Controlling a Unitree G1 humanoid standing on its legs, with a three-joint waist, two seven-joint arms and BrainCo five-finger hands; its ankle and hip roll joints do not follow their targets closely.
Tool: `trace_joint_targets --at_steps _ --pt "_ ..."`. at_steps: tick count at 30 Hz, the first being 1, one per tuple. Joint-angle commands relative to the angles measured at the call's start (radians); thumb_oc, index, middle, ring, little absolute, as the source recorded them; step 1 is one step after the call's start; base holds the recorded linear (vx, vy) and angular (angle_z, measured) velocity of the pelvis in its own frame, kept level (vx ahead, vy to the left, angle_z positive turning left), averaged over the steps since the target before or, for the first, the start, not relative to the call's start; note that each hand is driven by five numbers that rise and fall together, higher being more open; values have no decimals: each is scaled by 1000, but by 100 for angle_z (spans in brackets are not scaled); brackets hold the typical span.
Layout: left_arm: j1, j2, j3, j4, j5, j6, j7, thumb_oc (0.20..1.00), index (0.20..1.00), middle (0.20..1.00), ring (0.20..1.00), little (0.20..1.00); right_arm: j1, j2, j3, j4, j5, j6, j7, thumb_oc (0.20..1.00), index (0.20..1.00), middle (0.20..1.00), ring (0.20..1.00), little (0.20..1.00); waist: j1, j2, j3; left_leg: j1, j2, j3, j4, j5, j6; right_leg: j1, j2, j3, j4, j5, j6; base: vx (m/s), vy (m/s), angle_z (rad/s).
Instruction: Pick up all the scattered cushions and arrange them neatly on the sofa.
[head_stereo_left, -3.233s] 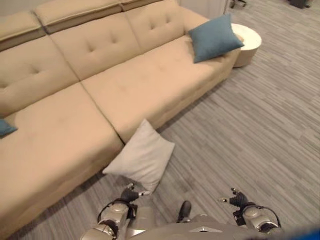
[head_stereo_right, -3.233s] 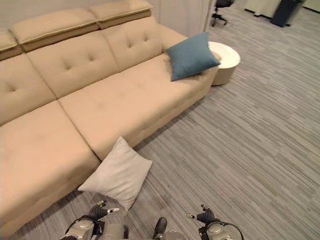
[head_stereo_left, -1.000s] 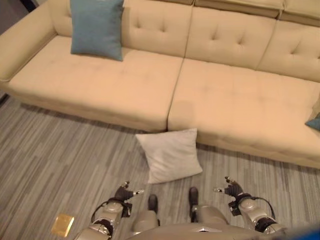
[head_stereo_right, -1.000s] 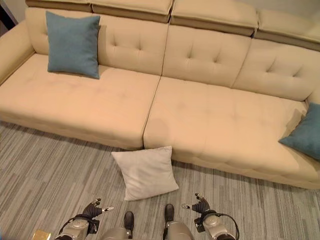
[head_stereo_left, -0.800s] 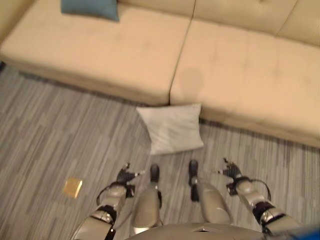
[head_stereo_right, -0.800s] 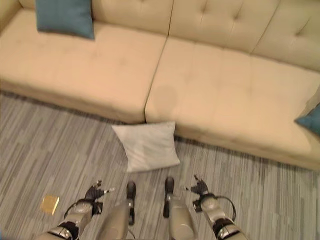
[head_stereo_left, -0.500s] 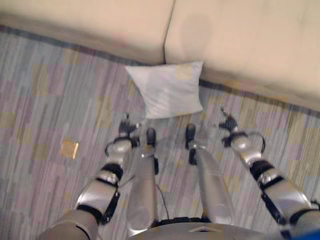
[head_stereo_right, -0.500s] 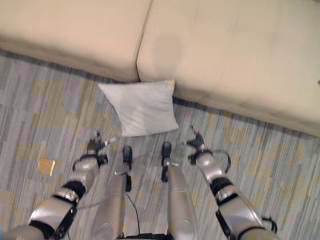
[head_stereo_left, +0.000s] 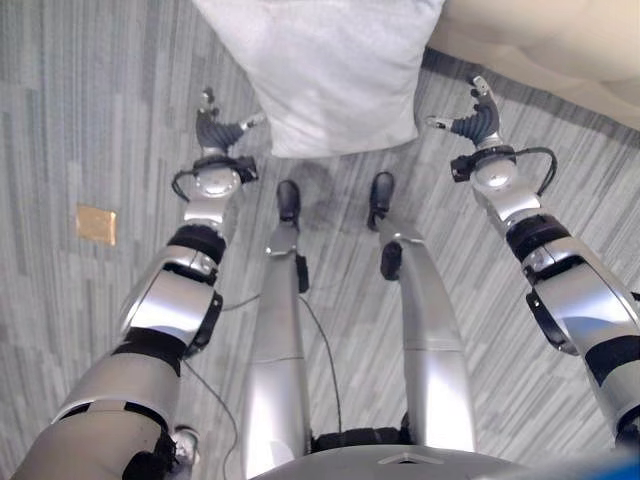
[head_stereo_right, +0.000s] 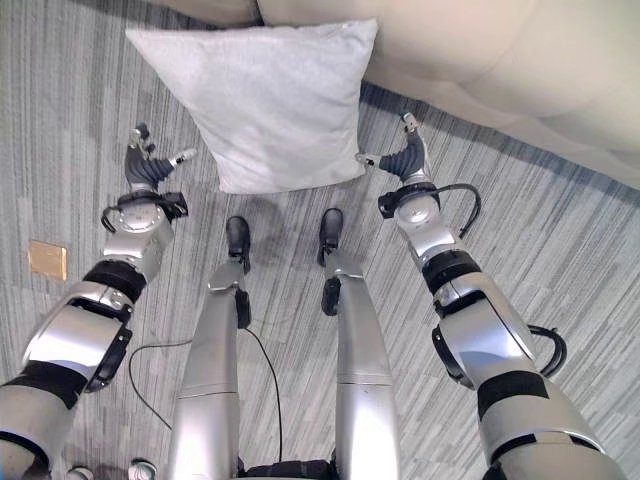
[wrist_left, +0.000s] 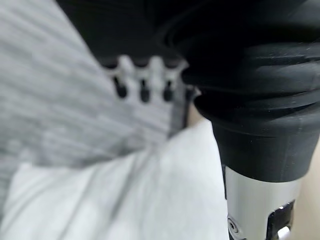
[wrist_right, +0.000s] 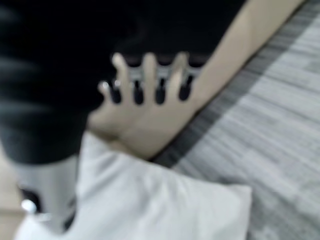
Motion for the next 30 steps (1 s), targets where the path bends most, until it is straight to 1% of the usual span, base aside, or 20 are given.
trace_joint_targets --at_steps 1,3,10,11,13,14,18,19,23,30 --pt "19 41 14 45 -9 -18 22 1000 1000 1000 1000 1000 22 -21 50 23 22 -29 -8 1000 1000 1000 1000 1000 -14 5 -74 -23 -13 -3 42 -64 6 -23 -9 114 25 -48 152 47 67 2" --pt "-57 61 -22 67 -25 -6 10 1000 1000 1000 1000 1000 -46 -32 89 49 28 -21 -2 1000 1000 1000 1000 1000 -17 9 -81 -93 -21 3 81 -77 11 -96 -8 127 51 -56 150 56 69 1" --pt "-146 73 -80 103 -20 14 3 1000 1000 1000 1000 1000 -131 -37 128 93 44 -12 -1 1000 1000 1000 1000 1000 -18 16 -84 -183 -25 13 125 -79 16 -188 -9 139 85 -52 153 23 32 -2" --pt "-181 60 -92 123 -14 22 9 1000 1000 1000 1000 1000 -164 -35 142 117 51 -9 -5 1000 1000 1000 1000 1000 -16 17 -80 -212 -25 21 140 -80 16 -214 -11 143 94 -49 154 14 10 -4" --pt "-219 62 -110 147 -14 29 18 1000 1000 1000 1000 1000 -201 -29 158 130 51 -5 -16 1000 1000 1000 1000 1000 -18 15 -79 -242 -24 20 156 -83 19 -243 -7 144 103 -44 155 6 5 -5" --pt "-254 58 -117 174 -15 43 32 1000 1000 1000 1000 1000 -231 -23 169 146 52 -1 -31 1000 1000 1000 1000 1000 -19 13 -79 -272 -25 17 178 -84 20 -268 -5 144 114 -43 154 3 -13 -5" --pt "-286 44 -126 199 0 60 56 1000 1000 1000 1000 1000 -263 -13 180 176 34 7 -59 1000 1000 1000 1000 1000 -18 13 -77 -309 -21 15 209 -87 21 -300 -3 141 134 -44 152 18 -19 -5" --pt "-306 41 -135 221 -2 71 64 1000 1000 1000 1000 1000 -289 -13 197 189 21 15 -74 1000 1000 1000 1000 1000 -16 14 -68 -317 -14 14 221 -89 19 -301 0 137 132 -42 151 5 -9 -4" --pt "-344 32 -160 232 -6 86 66 1000 1000 1000 1000 1000 -328 -3 208 190 28 17 -96 1000 1000 1000 1000 1000 -18 15 -55 -332 -11 4 241 -91 20 -302 13 132 126 -36 151 -1 -10 -7" --pt "-409 3 -202 240 -8 99 66 1000 1000 1000 1000 1000 -387 11 259 164 42 18 -94 1000 1000 1000 1000 1000 -21 12 -35 -348 -2 -13 270 -92 20 -302 27 113 123 -32 149 -5 -20 -9"
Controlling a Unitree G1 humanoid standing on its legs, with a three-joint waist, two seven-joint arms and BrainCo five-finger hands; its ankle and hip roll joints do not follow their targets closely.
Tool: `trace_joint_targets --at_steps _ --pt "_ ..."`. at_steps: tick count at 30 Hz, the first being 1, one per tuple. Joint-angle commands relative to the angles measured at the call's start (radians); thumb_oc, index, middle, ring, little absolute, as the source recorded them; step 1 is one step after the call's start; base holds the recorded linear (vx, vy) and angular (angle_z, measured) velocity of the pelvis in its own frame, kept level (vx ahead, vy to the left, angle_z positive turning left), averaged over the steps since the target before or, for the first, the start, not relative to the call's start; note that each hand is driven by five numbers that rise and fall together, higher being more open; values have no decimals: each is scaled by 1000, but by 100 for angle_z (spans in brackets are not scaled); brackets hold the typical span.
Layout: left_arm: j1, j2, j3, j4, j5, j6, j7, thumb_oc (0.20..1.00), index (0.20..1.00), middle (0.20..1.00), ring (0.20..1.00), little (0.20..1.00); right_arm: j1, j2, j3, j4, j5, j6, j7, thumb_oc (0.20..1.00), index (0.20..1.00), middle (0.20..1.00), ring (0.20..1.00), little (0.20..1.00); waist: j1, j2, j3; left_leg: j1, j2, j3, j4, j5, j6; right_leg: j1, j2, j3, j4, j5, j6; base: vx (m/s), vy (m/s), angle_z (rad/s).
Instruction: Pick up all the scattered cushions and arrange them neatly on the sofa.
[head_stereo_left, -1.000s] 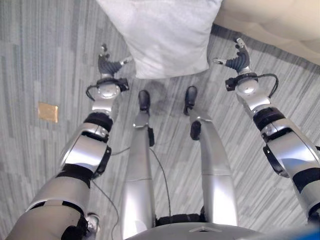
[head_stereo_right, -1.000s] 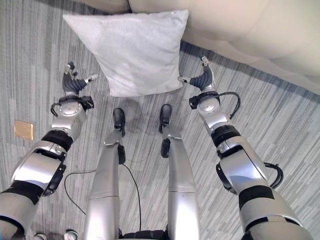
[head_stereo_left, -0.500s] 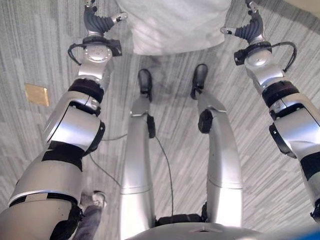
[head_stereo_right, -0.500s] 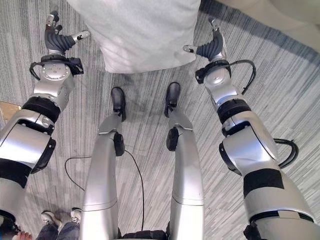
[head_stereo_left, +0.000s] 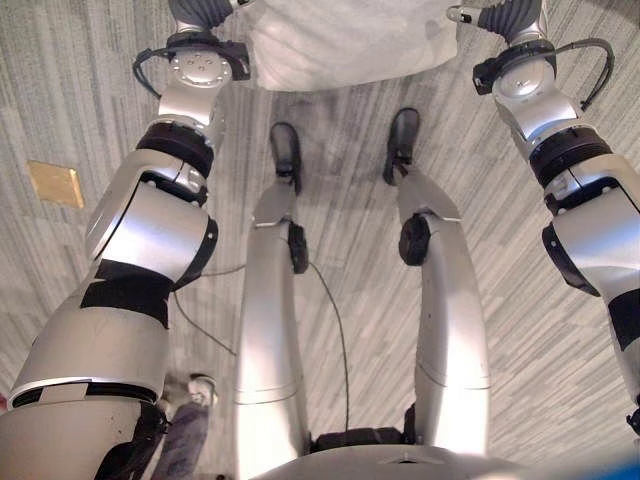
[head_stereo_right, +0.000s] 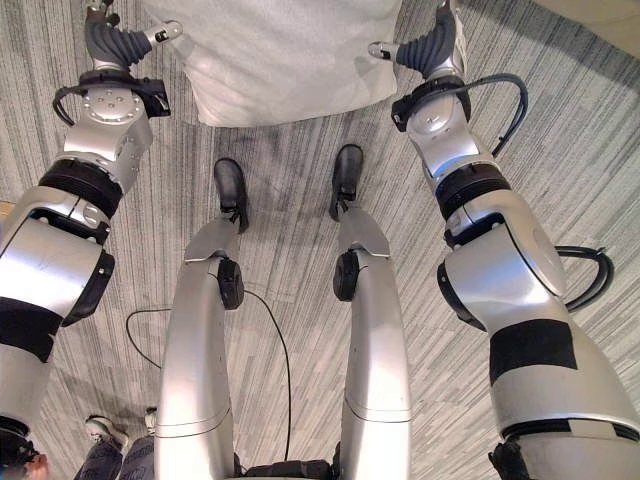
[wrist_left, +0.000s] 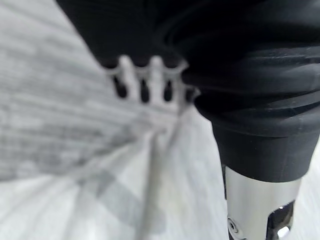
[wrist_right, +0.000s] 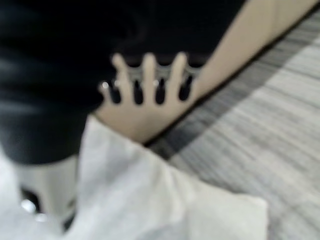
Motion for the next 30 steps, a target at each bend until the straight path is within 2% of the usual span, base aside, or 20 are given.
trace_joint_targets --at_steps 1,5,10,18,19,20,21,30 --pt "2 -11 25 84 10 -8 27 1000 1000 1000 1000 1000 -23 53 49 14 22 -14 -28 1000 1000 1000 1000 1000 -22 13 -27 21 0 -62 60 -50 -29 38 21 41 32 -67 113 -5 -34 -8" --pt "-36 -38 8 101 26 11 45 1000 1000 1000 1000 1000 -54 84 73 -3 29 -15 -35 1000 1000 1000 1000 1000 -21 17 -19 16 4 -70 67 -49 -29 38 26 35 29 -65 113 -4 -16 -5" --pt "-77 -77 -21 81 12 5 55 1000 1000 1000 1000 1000 -98 121 103 -47 46 -20 -44 1000 1000 1000 1000 1000 -14 27 -15 15 2 -74 67 -46 -27 38 34 32 21 -63 114 0 0 0" --pt "-111 -155 -44 -37 -46 -53 82 1000 1000 1000 1000 1000 -125 191 100 -130 99 -43 -61 1000 1000 1000 1000 1000 4 48 -13 16 -1 -80 64 -44 -24 38 34 25 24 -68 113 0 0 0" --pt "-108 -165 -44 -86 -54 -75 91 558 558 558 558 558 -121 208 95 -164 101 -50 -66 1000 1000 1000 1000 1000 9 51 -12 16 -2 -83 64 -43 -24 38 35 23 24 -70 113 0 0 0" --pt "-107 -164 -44 -87 -54 -75 92 416 416 416 416 416 -120 208 94 -165 101 -49 -66 878 878 878 878 878 9 51 -12 16 -2 -84 64 -43 -24 38 35 23 24 -70 113 0 0 0" --pt "-97 -162 -45 -135 -50 -93 101 200 200 200 200 200 -115 220 96 -203 96 -53 -60 200 200 200 200 200 13 54 -14 17 -3 -86 60 -43 -23 38 36 21 28 -74 112 0 0 0" --pt "-33 -127 -23 -295 -66 -148 131 200 200 200 200 200 -84 202 48 -325 90 -62 -72 200 200 200 200 200 17 64 -21 22 -6 -90 51 -36 -25 38 31 10 40 -81 109 0 0 0"
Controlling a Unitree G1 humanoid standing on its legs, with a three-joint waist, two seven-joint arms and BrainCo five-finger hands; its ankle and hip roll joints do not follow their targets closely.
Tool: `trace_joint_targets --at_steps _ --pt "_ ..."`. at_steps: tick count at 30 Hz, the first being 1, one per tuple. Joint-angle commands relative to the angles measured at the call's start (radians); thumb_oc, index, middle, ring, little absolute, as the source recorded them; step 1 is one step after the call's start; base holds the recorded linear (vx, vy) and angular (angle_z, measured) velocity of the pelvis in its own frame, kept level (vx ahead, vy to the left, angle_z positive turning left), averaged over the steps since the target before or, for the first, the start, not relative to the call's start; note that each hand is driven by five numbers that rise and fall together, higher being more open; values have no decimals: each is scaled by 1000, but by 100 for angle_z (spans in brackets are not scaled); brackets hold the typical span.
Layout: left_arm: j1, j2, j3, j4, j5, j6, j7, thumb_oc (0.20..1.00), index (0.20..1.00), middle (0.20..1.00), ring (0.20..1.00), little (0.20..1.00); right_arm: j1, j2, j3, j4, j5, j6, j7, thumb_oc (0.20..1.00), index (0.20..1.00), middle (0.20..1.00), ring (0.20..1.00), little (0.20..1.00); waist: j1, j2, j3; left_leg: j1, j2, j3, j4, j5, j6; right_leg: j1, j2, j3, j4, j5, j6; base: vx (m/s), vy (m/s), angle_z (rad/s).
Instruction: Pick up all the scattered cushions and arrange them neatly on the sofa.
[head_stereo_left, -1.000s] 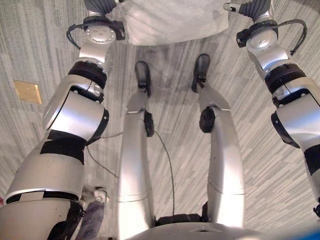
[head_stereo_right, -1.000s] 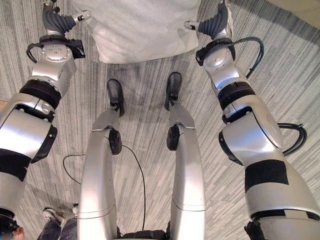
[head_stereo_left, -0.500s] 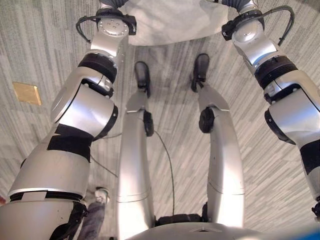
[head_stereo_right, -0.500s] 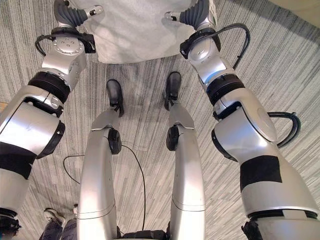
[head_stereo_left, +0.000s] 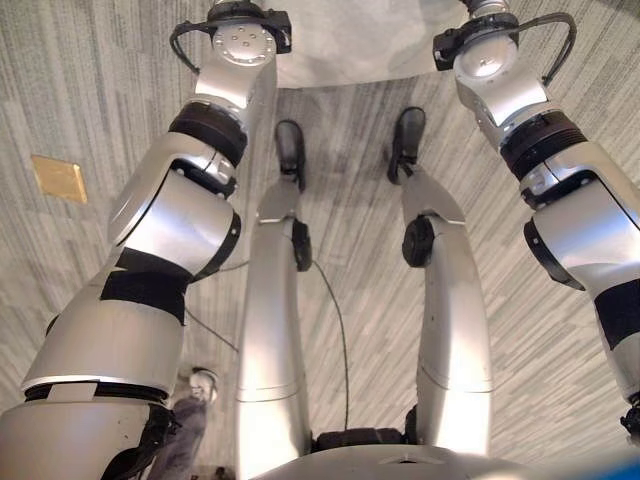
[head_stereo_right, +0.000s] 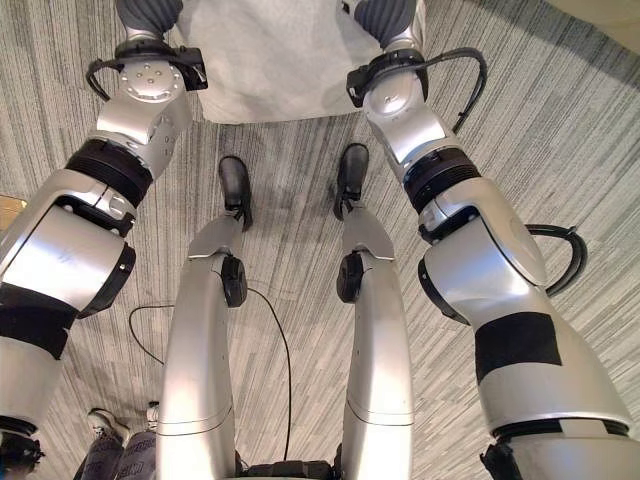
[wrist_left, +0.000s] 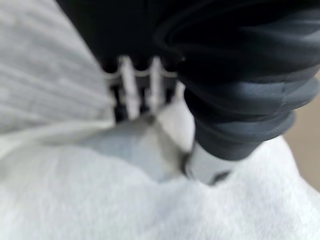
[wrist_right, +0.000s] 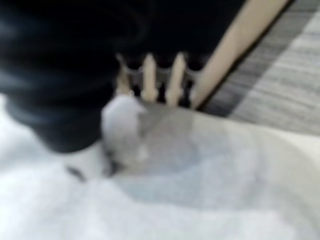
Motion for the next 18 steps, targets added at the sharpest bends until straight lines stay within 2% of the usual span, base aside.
trace_joint_targets --at_steps 1,6,11,15,17,18 --pt "11 -64 29 -180 6 -135 -15 200 200 200 200 200 -52 130 52 -142 -33 -94 29 200 200 200 200 200 -17 63 -26 31 -13 -91 41 -26 -26 41 23 8 46 -91 110 0 0 0" --pt "102 -41 56 -341 32 -160 -4 200 200 200 200 200 13 86 4 -255 -62 -102 21 200 200 200 200 200 -25 63 -60 46 -12 -86 -8 -11 -34 41 27 5 40 -87 108 2 -36 5" --pt "254 -52 97 -516 84 -170 -14 200 200 200 200 200 131 57 -59 -403 -147 -96 25 200 200 200 200 200 -42 57 -142 91 -14 -57 -132 21 -45 48 27 12 1 -85 104 -21 -39 18" --pt "392 -74 144 -642 120 -170 -24 200 200 200 200 200 246 34 -121 -505 -215 -89 34 200 200 200 200 200 -51 62 -152 243 -4 -60 -261 49 -55 189 31 -1 -82 -88 103 -46 -26 6" --pt "503 -109 186 -706 147 -168 -37 200 200 200 200 200 335 27 -175 -578 -262 -96 44 200 200 200 200 200 -56 66 -154 372 5 -66 -352 64 -65 310 38 -10 -147 -90 101 -32 -16 1" --pt "508 -110 186 -709 149 -167 -36 200 200 200 200 200 341 27 -176 -582 -264 -94 44 200 200 200 200 200 -55 66 -149 384 5 -66 -358 66 -65 322 39 -11 -153 -89 101 -8 -37 3"
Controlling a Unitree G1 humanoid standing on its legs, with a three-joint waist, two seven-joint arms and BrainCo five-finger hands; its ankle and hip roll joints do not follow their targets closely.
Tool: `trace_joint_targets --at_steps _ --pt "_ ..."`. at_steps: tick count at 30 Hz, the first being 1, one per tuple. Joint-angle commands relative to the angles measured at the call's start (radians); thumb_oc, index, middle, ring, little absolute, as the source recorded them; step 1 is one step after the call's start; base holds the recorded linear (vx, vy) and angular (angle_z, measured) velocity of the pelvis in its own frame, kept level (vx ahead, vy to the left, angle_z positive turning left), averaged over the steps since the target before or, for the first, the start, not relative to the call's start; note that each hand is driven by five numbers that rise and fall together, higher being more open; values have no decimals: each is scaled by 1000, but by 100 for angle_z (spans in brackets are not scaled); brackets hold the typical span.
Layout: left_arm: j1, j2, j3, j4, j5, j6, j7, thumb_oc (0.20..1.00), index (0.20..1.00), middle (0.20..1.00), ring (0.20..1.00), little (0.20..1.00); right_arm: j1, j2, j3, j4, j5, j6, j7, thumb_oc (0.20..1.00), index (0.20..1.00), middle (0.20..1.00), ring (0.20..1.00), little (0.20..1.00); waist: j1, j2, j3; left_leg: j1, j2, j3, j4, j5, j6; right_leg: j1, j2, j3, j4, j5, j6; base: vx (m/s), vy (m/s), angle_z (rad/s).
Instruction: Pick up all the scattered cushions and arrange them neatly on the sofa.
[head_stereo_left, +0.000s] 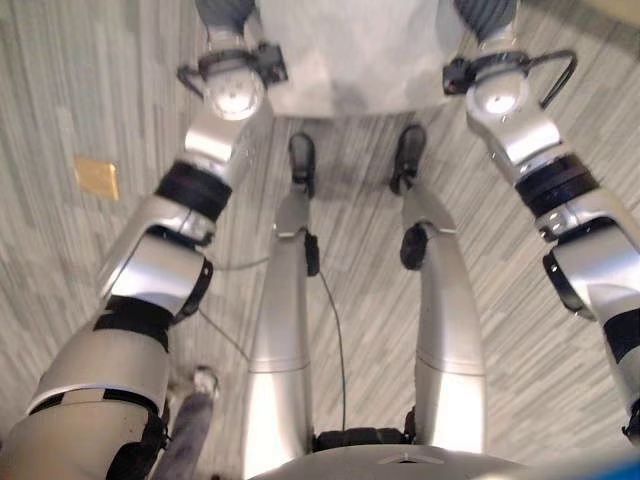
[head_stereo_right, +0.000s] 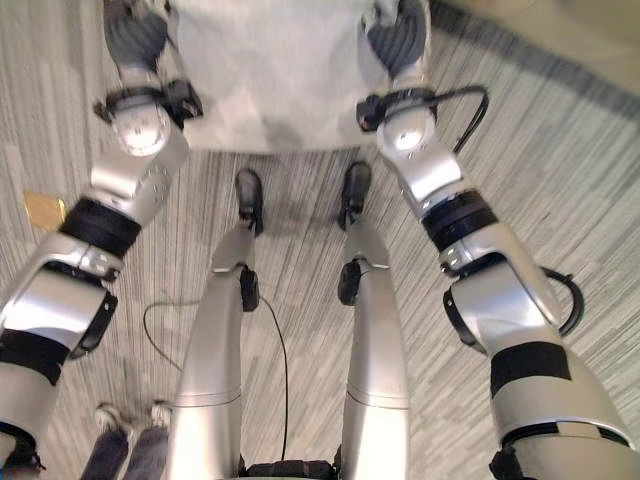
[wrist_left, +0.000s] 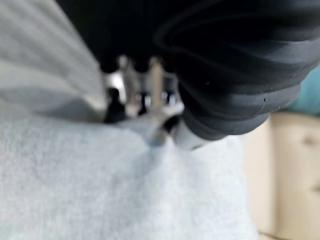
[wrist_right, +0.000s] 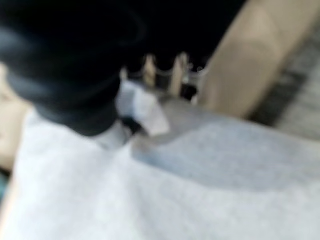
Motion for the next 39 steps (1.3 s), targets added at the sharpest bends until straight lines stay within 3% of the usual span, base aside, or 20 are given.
trace_joint_targets --at_steps 1,3,7,8,10,17,18,21,22,23,25,26,27,30,32,34,36,37,38,39 --pt "-23 -136 -12 -120 98 -78 -77 200 200 200 200 200 -73 90 2 -172 -97 -122 37 200 200 200 200 200 -38 56 -12 80 21 -63 -33 -42 -31 91 54 10 7 -93 95 -21 -35 1" --pt "44 -149 5 -163 107 -72 -85 200 200 200 200 200 0 88 -29 -232 -132 -117 44 200 200 200 200 200 -42 54 -6 162 28 -70 -93 3 -35 177 52 4 -49 -57 88 -87 -69 -1" --pt "155 -160 21 -219 135 -59 -118 200 200 200 200 200 162 105 -91 -325 -142 -137 58 200 200 200 200 200 -50 56 -23 349 28 -71 -187 25 -45 348 52 -6 -125 -60 78 8 -87 3" --pt "207 -165 14 -240 134 -60 -137 200 200 200 200 200 235 102 -109 -381 -144 -140 74 200 200 200 200 200 -61 51 -30 442 32 -63 -216 33 -55 452 52 -19 -169 -61 73 38 -88 6" --pt "224 -169 8 -258 143 -57 -148 200 200 200 200 200 276 103 -119 -402 -152 -143 83 200 200 200 200 200 -69 50 -28 484 42 -51 -229 48 -67 505 55 -30 -191 -65 66 38 -104 17" --pt "324 -166 -3 -321 154 -63 -181 200 200 200 200 200 405 101 -134 -468 -166 -147 111 200 200 200 200 200 -67 30 -62 666 35 -36 -163 14 -74 790 70 -35 -314 -68 51 103 -34 10" --pt "365 -168 -1 -341 154 -61 -193 200 200 200 200 200 451 103 -143 -480 -167 -141 128 200 200 200 200 200 -58 39 -90 759 36 -26 -273 37 -66 863 79 -37 -345 -66 59 251 85 -8" --pt "418 -176 -6 -372 170 -49 -215 200 200 200 200 200 531 100 -162 -504 -152 -144 148 200 200 200 200 200 -56 51 -122 802 25 24 -394 120 -61 953 92 -49 -385 -55 69 267 116 4" --pt "448 -176 3 -397 187 -47 -219 200 200 200 200 200 564 107 -170 -513 -141 -148 154 200 200 200 200 200 -34 46 -123 800 5 39 -406 152 -59 1021 107 -33 -400 -59 68 402 240 25" --pt "509 -180 15 -423 187 -47 -226 200 200 200 200 200 608 126 -171 -529 -135 -148 178 200 200 200 200 200 -29 32 -137 888 10 26 -415 103 -37 1081 96 -8 -406 -72 87 313 191 1" --pt "526 -176 19 -434 189 -46 -235 200 200 200 200 200 615 131 -171 -523 -129 -147 184 200 200 200 200 200 -25 28 -147 903 7 28 -412 97 -30 1105 91 5 -419 -67 98 274 205 -84" --pt "576 -176 26 -444 178 -39 -245 200 200 200 200 200 651 152 -178 -515 -103 -143 206 200 200 200 200 200 -18 20 -169 972 -2 49 -395 47 3 1146 68 17 -381 -74 132 313 246 -68" --pt "577 -176 25 -445 178 -38 -245 200 200 200 200 200 653 152 -178 -516 -103 -143 206 200 200 200 200 200 -16 18 -167 975 -2 51 -394 45 4 1148 68 20 -379 -76 133 297 268 -30" --pt "609 -159 40 -459 178 -35 -245 200 200 200 200 200 658 164 -172 -499 -105 -139 214 200 200 200 200 200 -4 15 -176 1043 -27 68 -368 -8 46 1149 34 38 -228 7 192 164 195 -14" --pt "608 -150 39 -453 180 -31 -236 200 200 200 200 200 643 171 -162 -478 -110 -131 216 200 200 200 200 200 -7 30 -174 1088 -31 66 -370 -26 66 1127 36 48 -108 49 198 174 208 -18" --pt "609 -145 44 -455 196 -25 -231 200 200 200 200 200 645 175 -161 -468 -104 -129 220 200 200 200 200 200 -8 39 -182 1136 -33 72 -380 -49 76 1112 37 36 -67 29 180 198 166 -17" --pt "620 -149 51 -462 206 -16 -229 200 200 200 200 200 649 170 -162 -470 -106 -121 229 200 200 200 200 200 -14 39 -193 1185 -40 63 -409 -58 74 1096 52 18 -112 7 164 267 113 -20" --pt "632 -156 59 -464 204 -16 -235 200 200 200 200 200 647 168 -160 -460 -94 -121 238 200 200 200 200 200 -24 31 -207 1215 -57 50 -439 -56 68 1065 78 9 -242 1 153 486 40 -22" --pt "641 -161 61 -460 205 -13 -242 200 200 200 200 200 651 172 -155 -460 -84 -126 247 200 200 200 200 200 -40 15 -219 1265 -79 32 -471 -67 62 1049 96 -7 -448 42 159 430 11 -12" --pt "642 -161 61 -460 205 -13 -242 200 200 200 200 200 652 172 -155 -460 -84 -126 247 200 200 200 200 200 -42 20 -217 1271 -74 29 -475 -69 61 1061 100 -12 -460 45 159 419 -24 0"
